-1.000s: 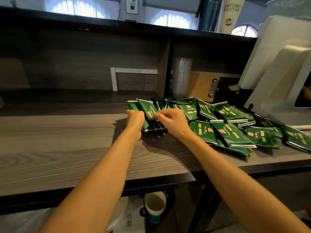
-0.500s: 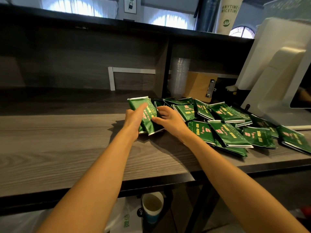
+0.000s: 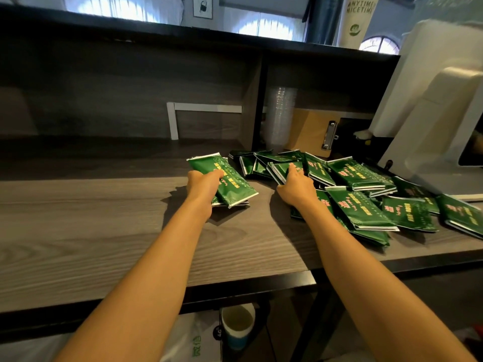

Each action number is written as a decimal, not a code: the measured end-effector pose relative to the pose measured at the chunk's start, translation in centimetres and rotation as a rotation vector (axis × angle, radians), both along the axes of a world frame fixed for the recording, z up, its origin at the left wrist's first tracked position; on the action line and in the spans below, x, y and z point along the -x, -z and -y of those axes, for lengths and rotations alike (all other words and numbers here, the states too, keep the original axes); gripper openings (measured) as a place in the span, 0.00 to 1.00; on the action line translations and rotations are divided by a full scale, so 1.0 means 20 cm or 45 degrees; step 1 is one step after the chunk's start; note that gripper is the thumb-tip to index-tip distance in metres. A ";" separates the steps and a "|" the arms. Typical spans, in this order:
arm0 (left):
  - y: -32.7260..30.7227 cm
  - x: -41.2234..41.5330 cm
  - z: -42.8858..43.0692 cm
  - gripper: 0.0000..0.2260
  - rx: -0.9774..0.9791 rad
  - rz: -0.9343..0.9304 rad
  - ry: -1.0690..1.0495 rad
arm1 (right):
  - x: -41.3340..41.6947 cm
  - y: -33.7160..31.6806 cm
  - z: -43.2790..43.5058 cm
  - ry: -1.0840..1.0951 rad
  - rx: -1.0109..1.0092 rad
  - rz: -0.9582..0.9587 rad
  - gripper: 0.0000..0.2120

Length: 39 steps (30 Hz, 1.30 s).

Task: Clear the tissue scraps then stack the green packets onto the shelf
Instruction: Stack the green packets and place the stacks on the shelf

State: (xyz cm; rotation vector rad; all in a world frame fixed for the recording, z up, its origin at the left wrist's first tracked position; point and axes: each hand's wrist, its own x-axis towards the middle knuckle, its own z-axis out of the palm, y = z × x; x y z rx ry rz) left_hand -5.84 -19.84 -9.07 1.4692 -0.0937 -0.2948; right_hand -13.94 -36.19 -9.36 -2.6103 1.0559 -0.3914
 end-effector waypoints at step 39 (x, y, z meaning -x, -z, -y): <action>-0.09 0.06 -0.10 0.10 -0.031 0.057 0.053 | 0.04 -0.02 -0.30 -0.807 -0.098 0.896 0.21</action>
